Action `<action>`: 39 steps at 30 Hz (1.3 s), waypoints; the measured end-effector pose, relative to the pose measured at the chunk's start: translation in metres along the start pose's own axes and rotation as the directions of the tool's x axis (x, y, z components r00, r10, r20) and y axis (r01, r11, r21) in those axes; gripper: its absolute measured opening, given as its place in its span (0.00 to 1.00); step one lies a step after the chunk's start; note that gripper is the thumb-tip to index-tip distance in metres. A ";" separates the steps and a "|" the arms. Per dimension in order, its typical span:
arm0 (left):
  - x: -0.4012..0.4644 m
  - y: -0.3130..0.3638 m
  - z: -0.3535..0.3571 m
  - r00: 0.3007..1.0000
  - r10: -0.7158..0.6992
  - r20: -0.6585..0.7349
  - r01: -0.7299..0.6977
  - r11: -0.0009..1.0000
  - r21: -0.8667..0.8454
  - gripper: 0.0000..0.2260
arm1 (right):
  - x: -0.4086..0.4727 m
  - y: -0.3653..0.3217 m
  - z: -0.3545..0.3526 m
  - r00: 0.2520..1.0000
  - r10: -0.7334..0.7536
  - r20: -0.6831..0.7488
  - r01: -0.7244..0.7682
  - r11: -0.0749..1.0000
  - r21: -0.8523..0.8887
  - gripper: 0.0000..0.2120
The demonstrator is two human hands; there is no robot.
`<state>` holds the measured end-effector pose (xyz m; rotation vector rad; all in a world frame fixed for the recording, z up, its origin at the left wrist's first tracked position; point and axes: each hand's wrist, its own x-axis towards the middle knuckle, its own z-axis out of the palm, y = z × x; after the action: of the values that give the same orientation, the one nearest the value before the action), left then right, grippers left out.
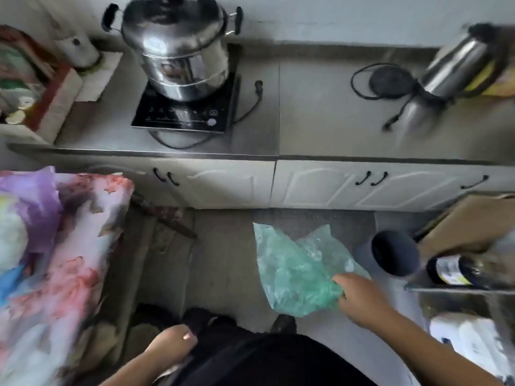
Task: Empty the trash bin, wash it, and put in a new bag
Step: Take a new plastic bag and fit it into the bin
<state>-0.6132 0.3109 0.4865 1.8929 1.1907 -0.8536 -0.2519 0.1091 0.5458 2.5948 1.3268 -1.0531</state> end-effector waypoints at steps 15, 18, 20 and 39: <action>0.028 0.313 0.027 0.928 0.302 0.217 -0.365 0.849 0.383 0.13 | -0.235 0.170 0.167 0.718 0.628 0.301 -0.683 0.549 0.482 0.16; 0.037 0.343 0.033 0.911 0.298 0.285 -0.398 0.816 0.420 0.12 | -0.235 0.174 0.162 0.646 0.655 0.392 -0.754 0.466 0.462 0.15; 0.047 0.358 0.037 0.898 0.290 0.330 -0.418 0.796 0.438 0.12 | -0.226 0.181 0.157 0.604 0.669 0.433 -0.782 0.394 0.482 0.14; 0.142 0.502 0.009 0.873 0.221 0.434 -0.410 0.814 0.411 0.03 | -0.017 0.298 -0.055 0.790 0.544 0.284 -0.531 0.373 0.761 0.06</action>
<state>-0.1009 0.2134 0.4801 2.1174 0.4140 -1.3376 -0.0105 -0.0730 0.5219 3.2015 -0.2717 -1.7571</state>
